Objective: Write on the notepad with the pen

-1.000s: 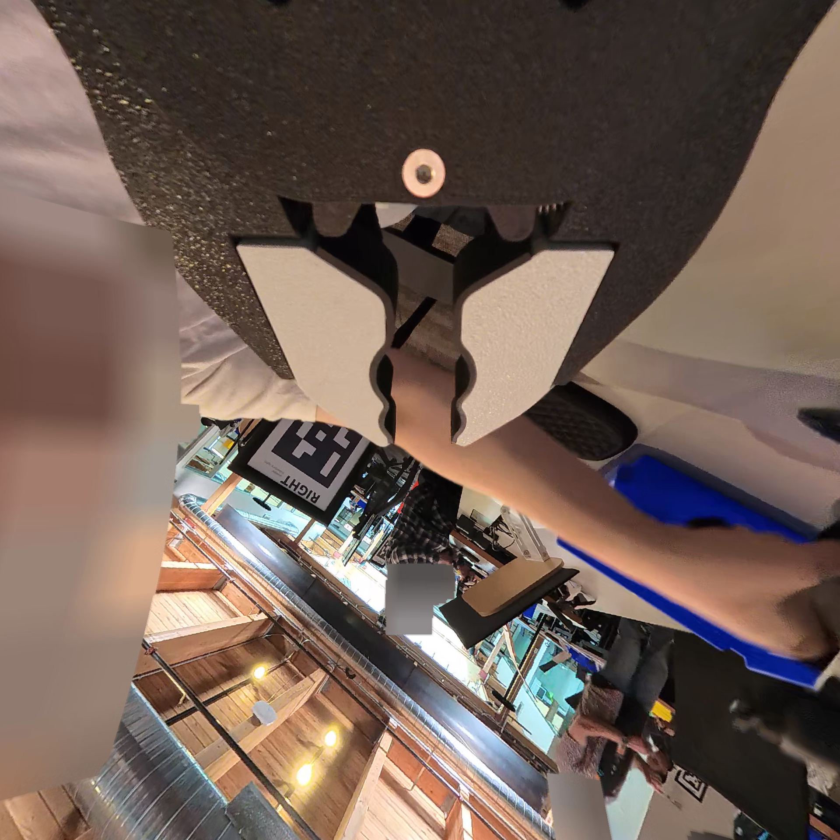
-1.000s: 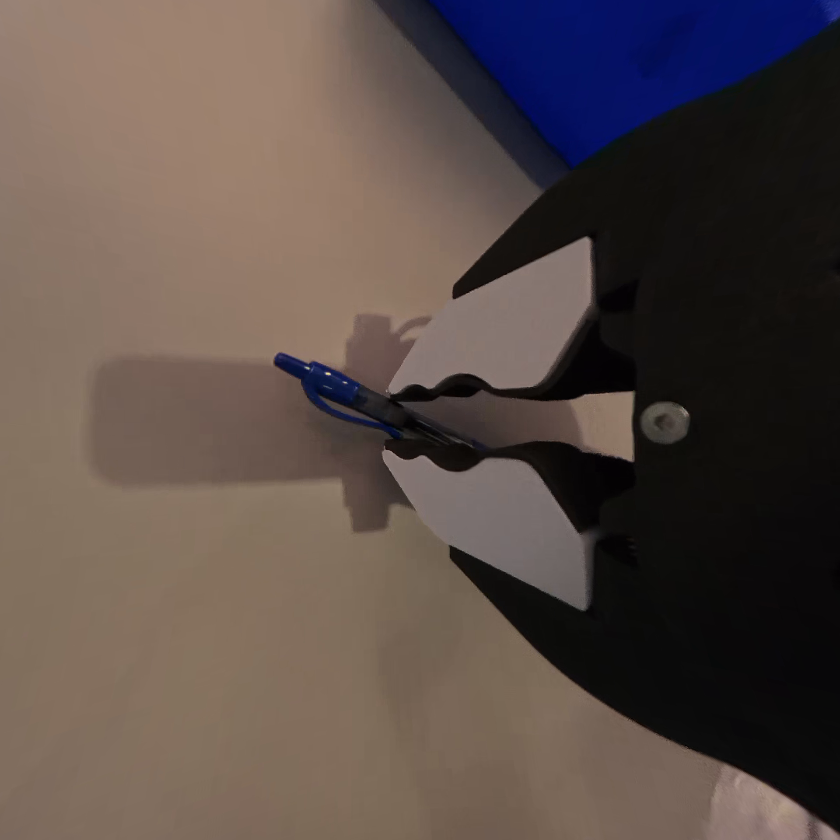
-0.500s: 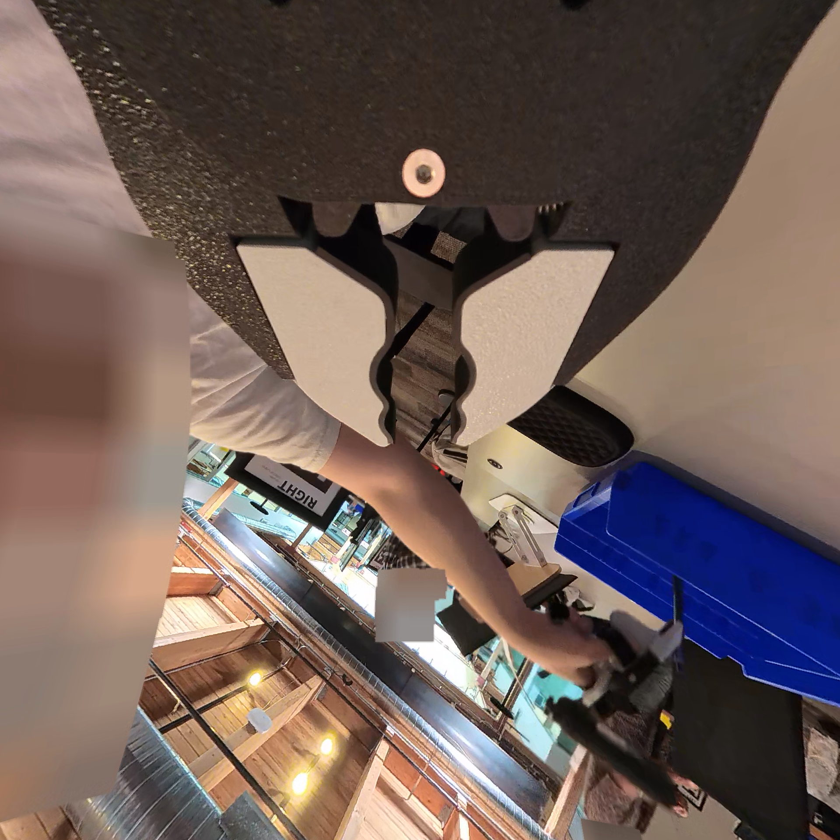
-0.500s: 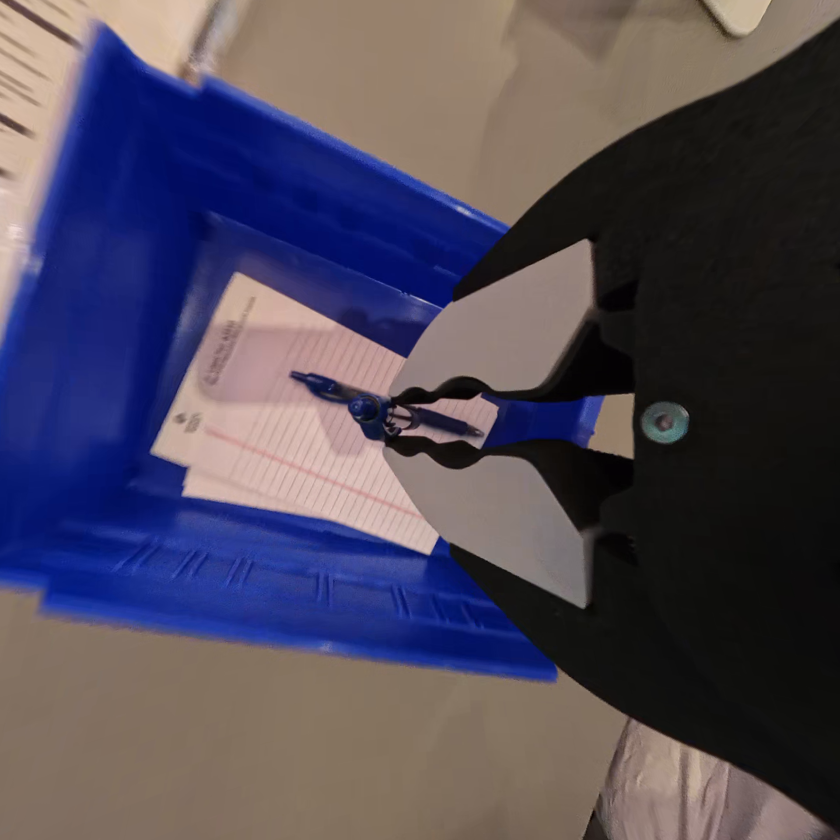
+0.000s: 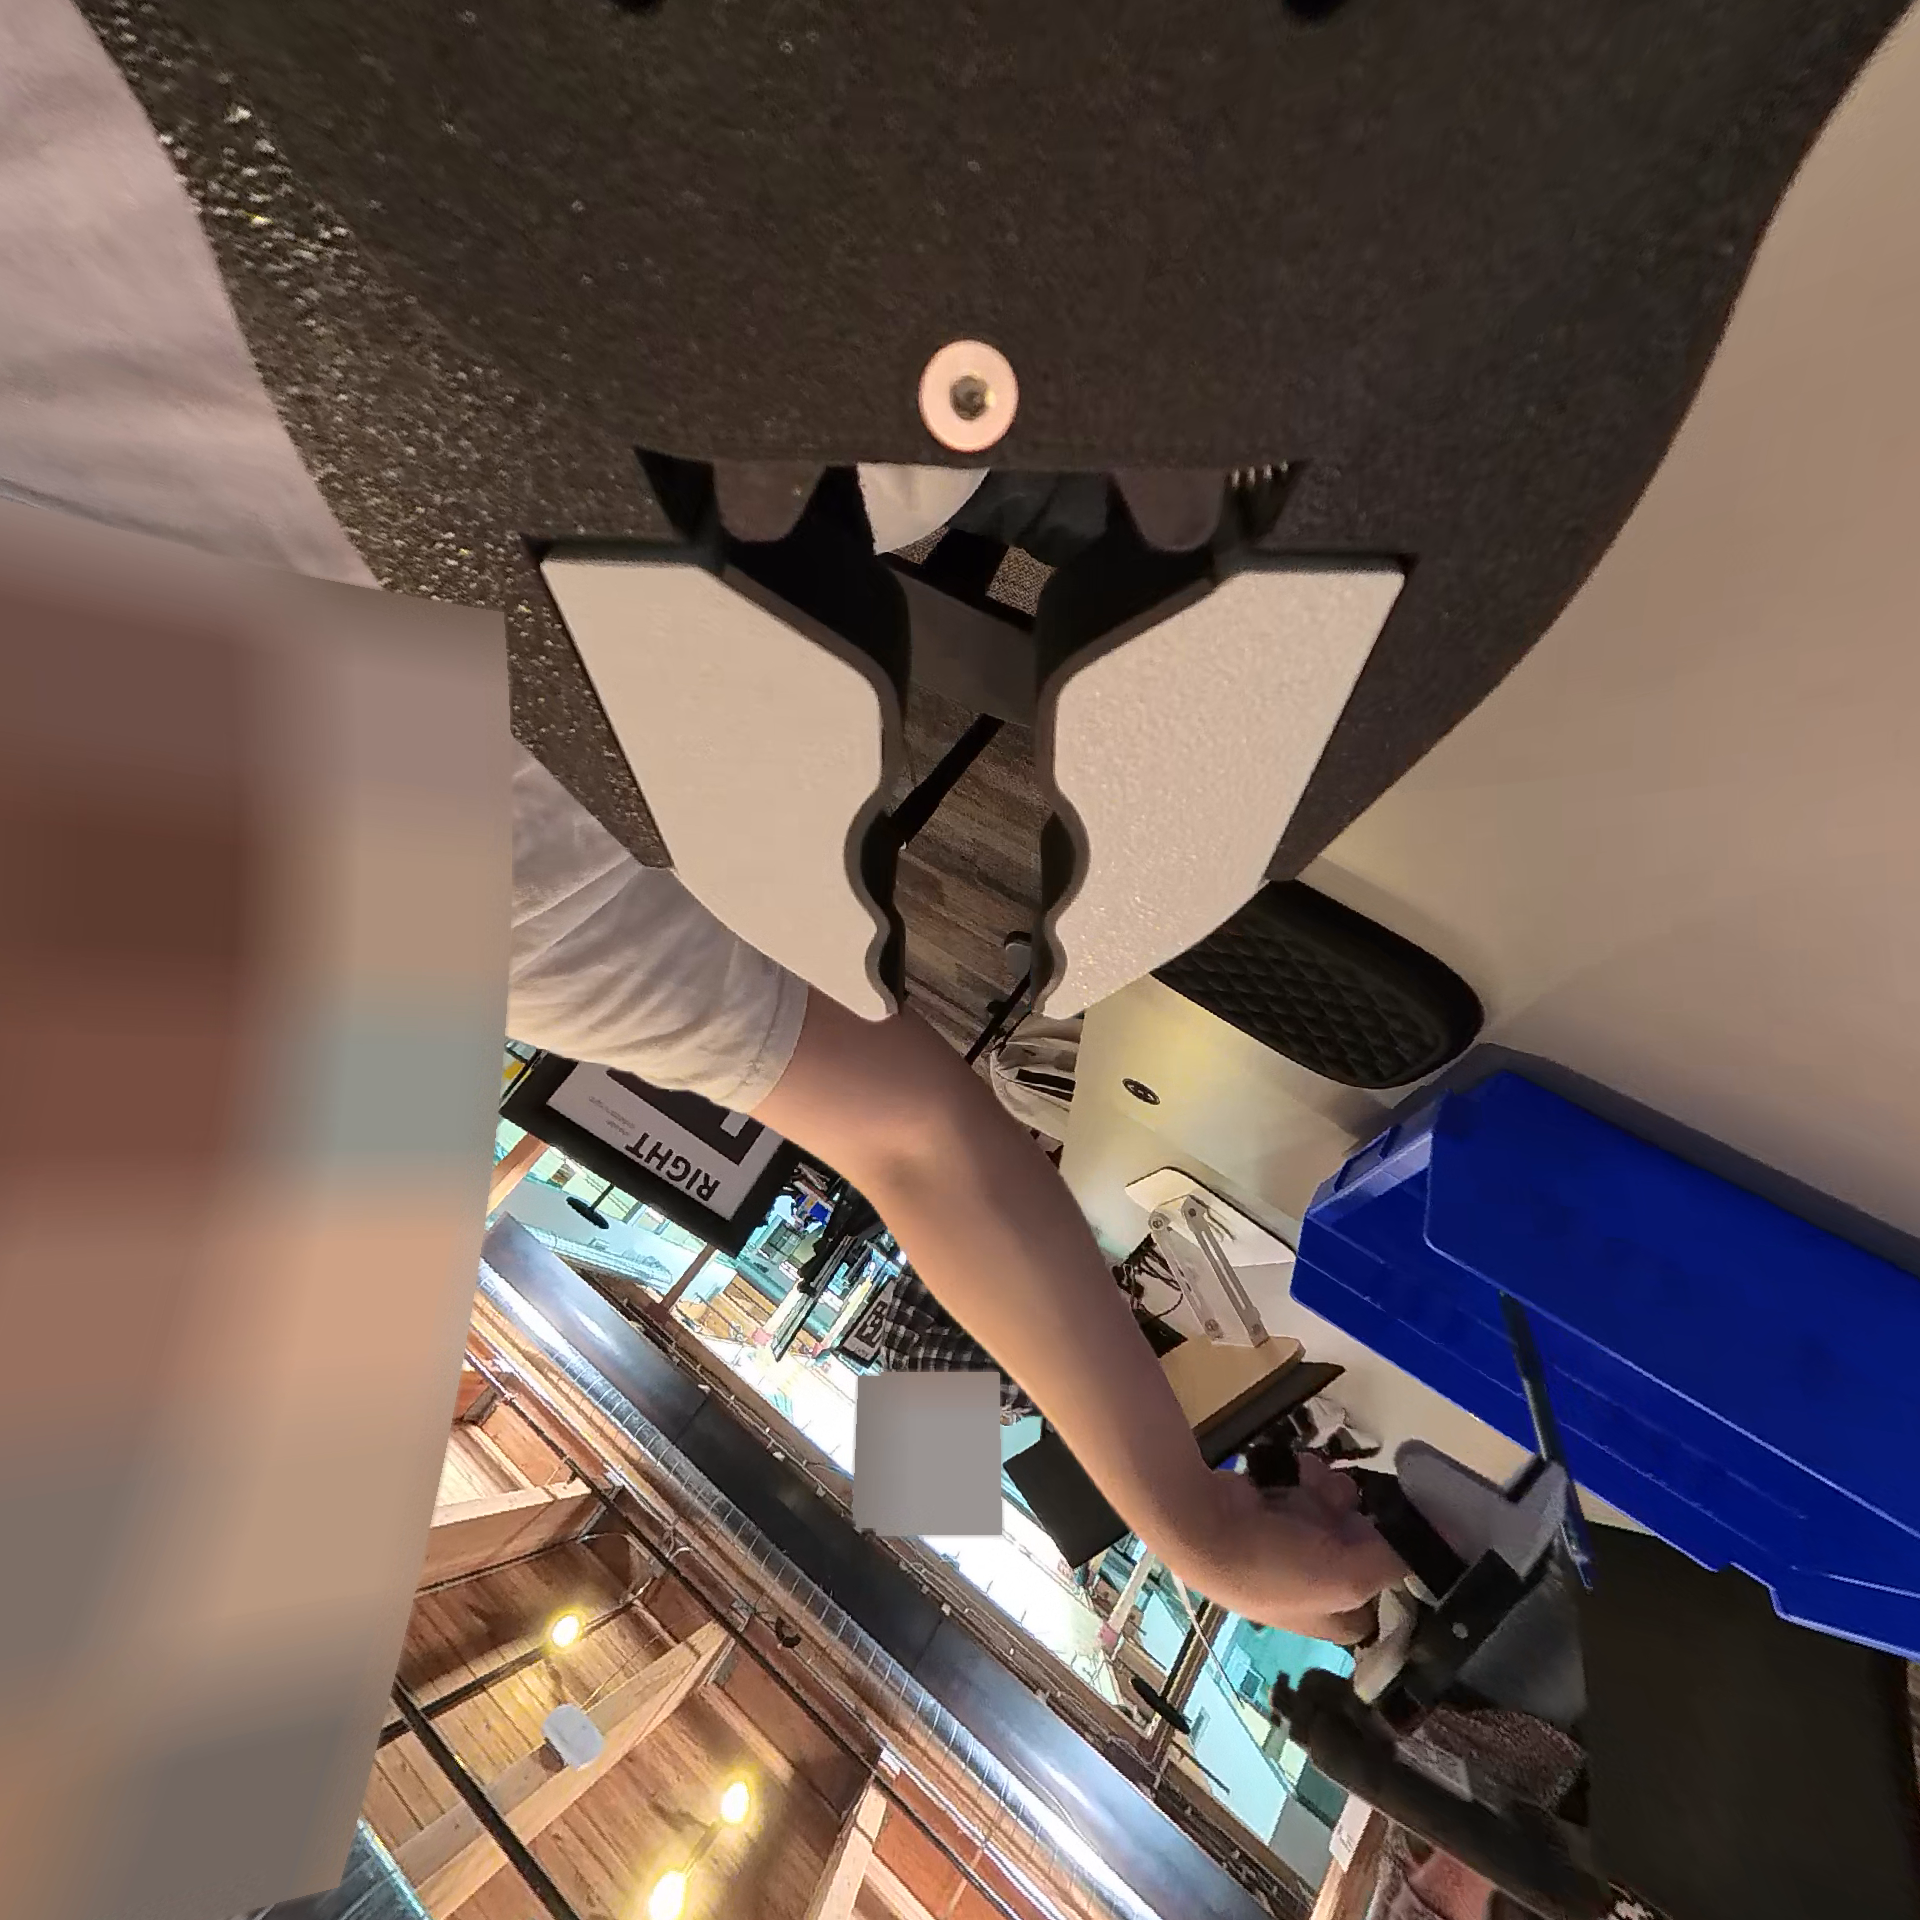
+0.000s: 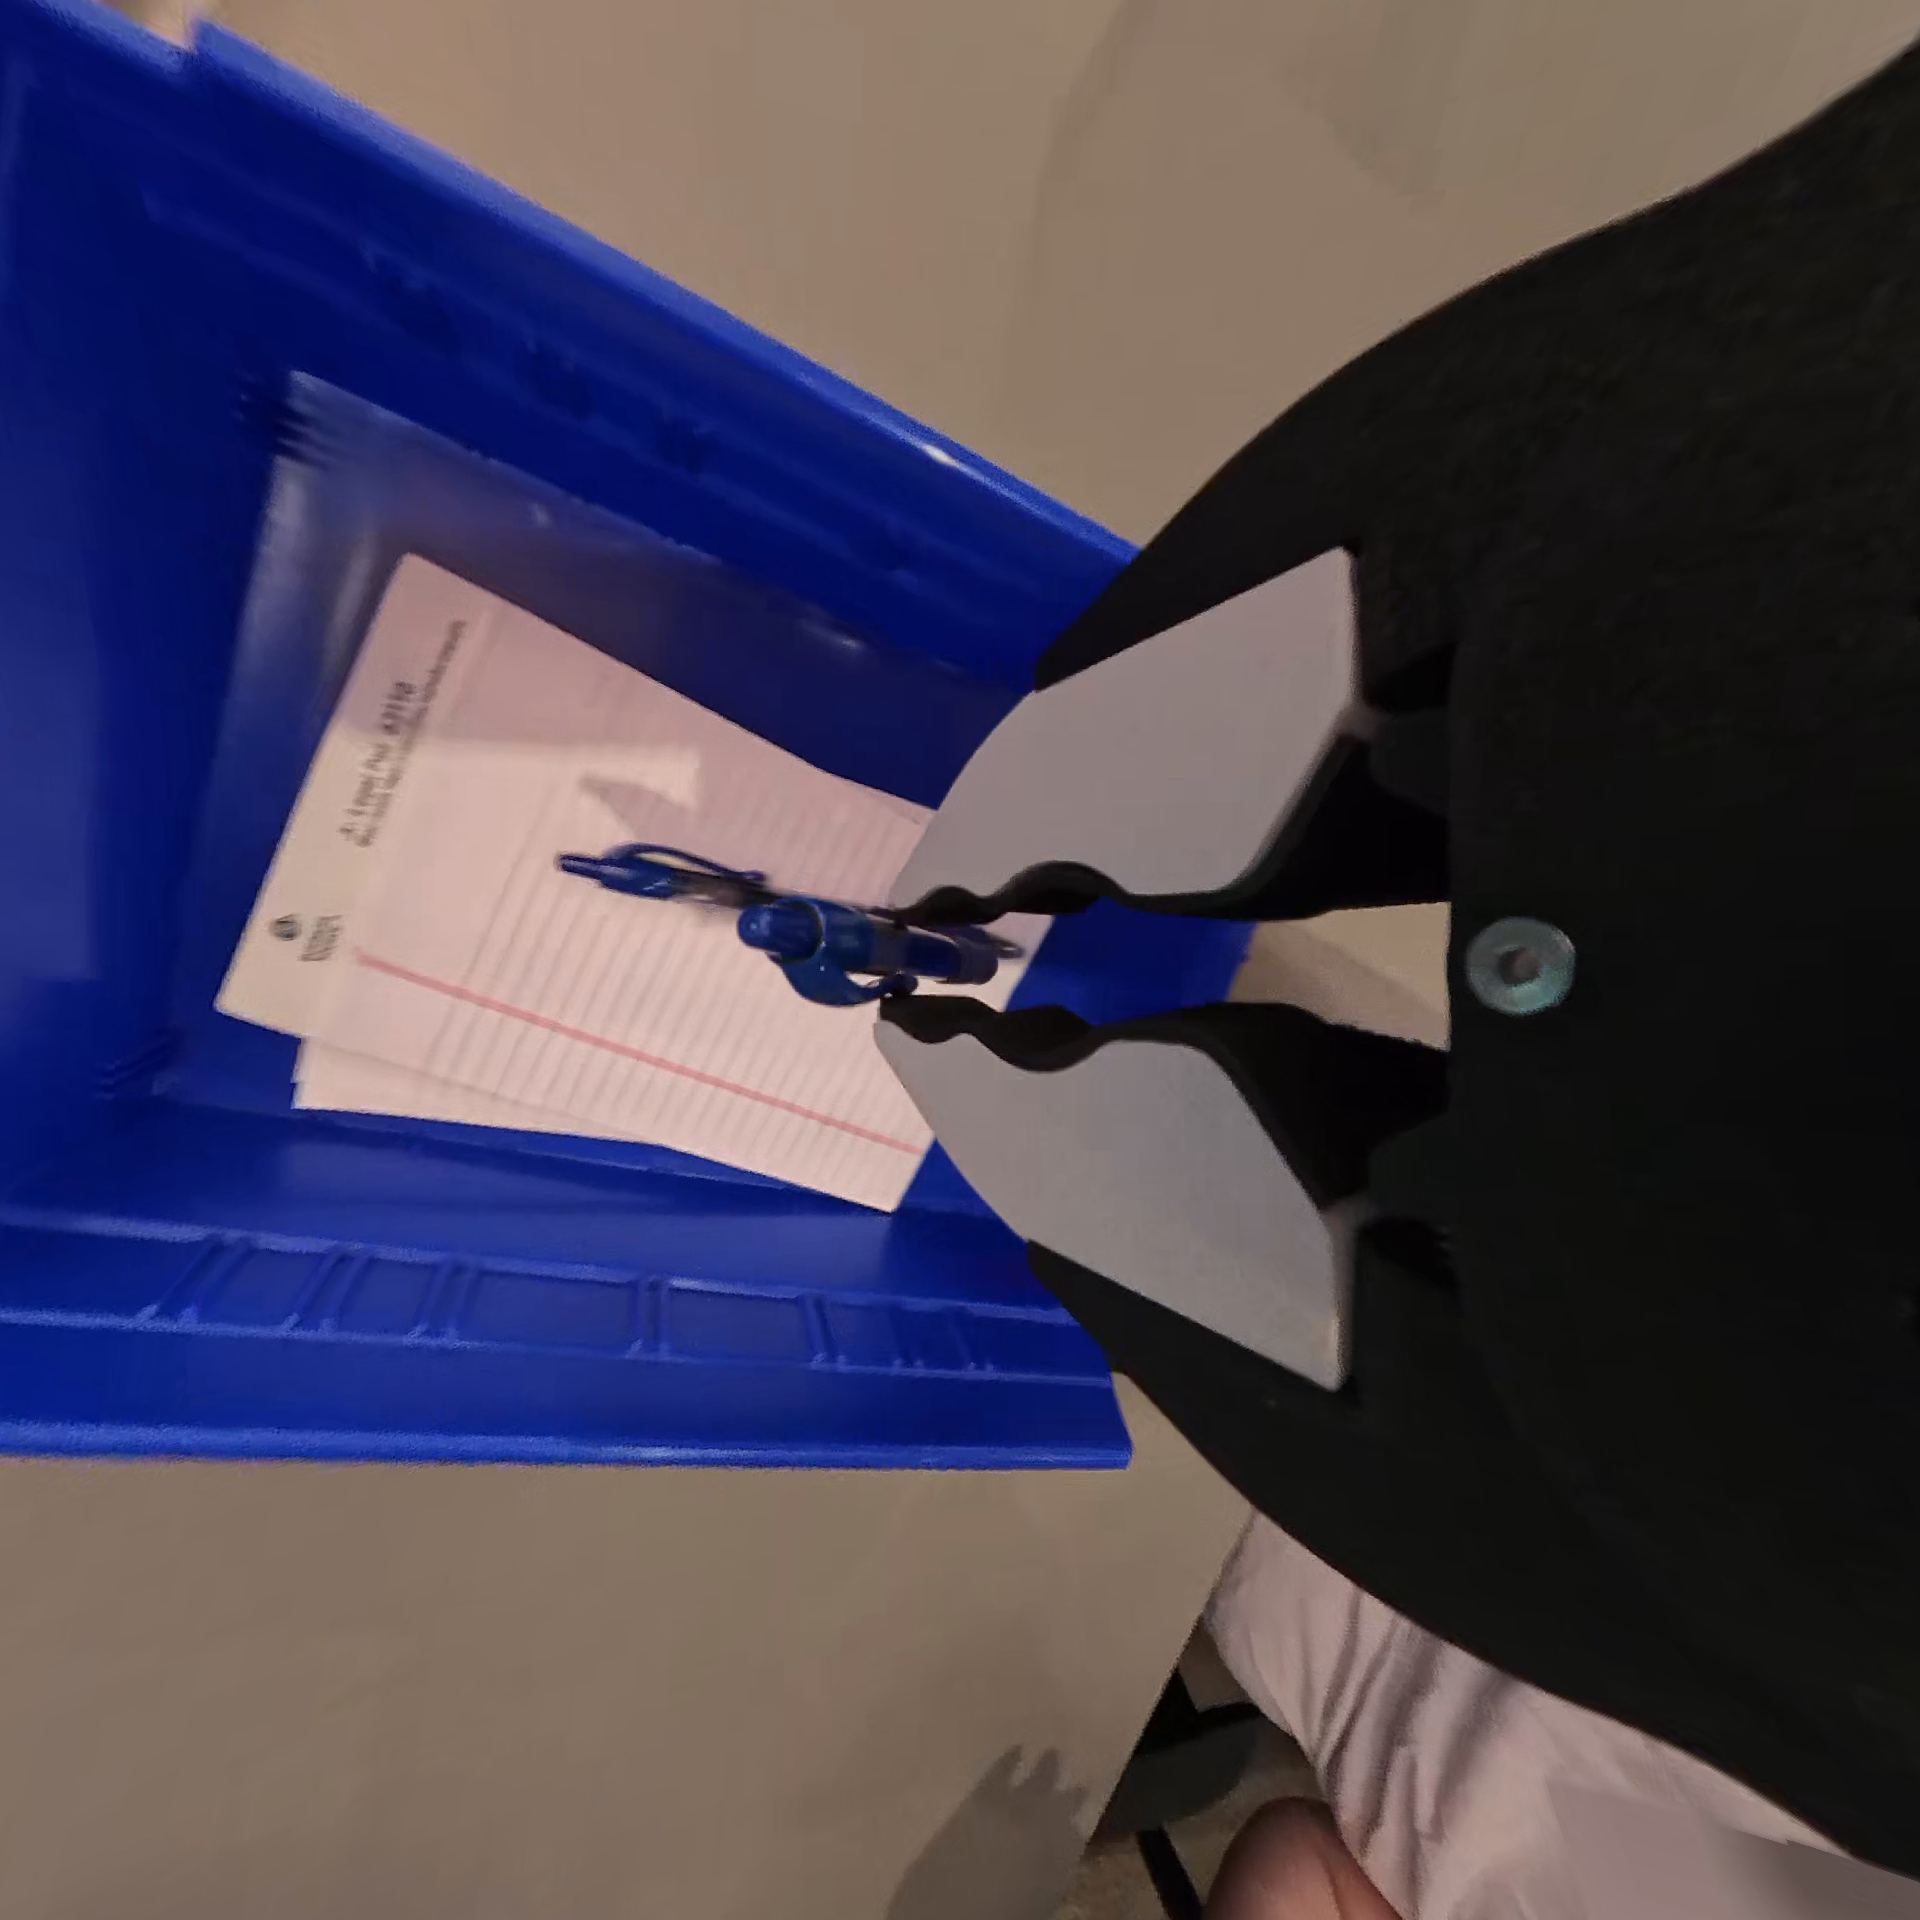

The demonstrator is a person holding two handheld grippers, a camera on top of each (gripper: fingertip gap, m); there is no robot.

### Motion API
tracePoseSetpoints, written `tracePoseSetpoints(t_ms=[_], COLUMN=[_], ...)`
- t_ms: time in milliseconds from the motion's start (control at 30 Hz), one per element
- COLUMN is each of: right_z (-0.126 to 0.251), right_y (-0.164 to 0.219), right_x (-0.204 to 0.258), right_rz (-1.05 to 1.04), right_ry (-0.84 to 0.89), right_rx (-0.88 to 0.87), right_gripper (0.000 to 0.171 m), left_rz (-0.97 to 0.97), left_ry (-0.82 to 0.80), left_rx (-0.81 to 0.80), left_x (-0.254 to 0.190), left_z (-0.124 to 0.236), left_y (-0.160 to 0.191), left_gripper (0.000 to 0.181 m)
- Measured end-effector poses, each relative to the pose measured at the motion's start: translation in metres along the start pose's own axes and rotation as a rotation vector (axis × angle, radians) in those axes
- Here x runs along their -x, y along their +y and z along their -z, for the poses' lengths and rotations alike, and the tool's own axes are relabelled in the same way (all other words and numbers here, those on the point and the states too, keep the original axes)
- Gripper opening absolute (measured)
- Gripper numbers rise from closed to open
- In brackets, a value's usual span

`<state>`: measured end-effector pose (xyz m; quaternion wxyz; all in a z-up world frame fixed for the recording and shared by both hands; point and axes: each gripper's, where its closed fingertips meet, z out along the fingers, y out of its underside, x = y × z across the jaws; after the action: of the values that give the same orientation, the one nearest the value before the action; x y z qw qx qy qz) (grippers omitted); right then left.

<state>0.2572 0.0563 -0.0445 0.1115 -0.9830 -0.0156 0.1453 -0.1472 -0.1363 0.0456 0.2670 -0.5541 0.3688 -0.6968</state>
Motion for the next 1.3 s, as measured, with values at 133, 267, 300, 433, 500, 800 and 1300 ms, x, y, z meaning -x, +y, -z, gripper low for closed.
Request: tracePoseSetpoints(t_ms=[133,267,300,433,500,800,1300], right_z=[-0.019,-0.045,-0.051,-0.068,-0.074,-0.091,-0.009], right_y=[0.018,0.019,0.018,0.014,0.012,0.007,-0.039], right_x=[-0.006,-0.019,-0.02,-0.022,-0.023,-0.03,-0.012], right_rz=[-0.032,-0.029,-0.028,-0.02,-0.025,-0.06,0.243], right_ry=[-0.004,0.042,0.037,0.021,0.017,0.008,0.155], right_rx=[0.169,0.243,0.248,0.246,0.236,0.156,-0.528], right_gripper=[0.013,0.013,0.013,0.013,0.013,0.013,0.038], left_rz=[0.003,-0.001,-0.002,-0.007,-0.006,-0.072,-0.8], left_ry=[0.005,-0.01,-0.014,-0.032,-0.041,-0.162,-1.307], left_rx=[0.011,0.03,0.032,0.027,0.022,0.066,0.716], left_x=[-0.001,-0.002,-0.002,-0.002,0.001,0.028,0.18], left_z=[-0.004,-0.005,-0.005,-0.001,0.0,-0.002,0.063], left_y=[0.002,0.005,0.005,0.002,0.0,0.001,-0.101], left_gripper=[0.022,0.022,0.022,0.022,0.022,0.023,0.029])
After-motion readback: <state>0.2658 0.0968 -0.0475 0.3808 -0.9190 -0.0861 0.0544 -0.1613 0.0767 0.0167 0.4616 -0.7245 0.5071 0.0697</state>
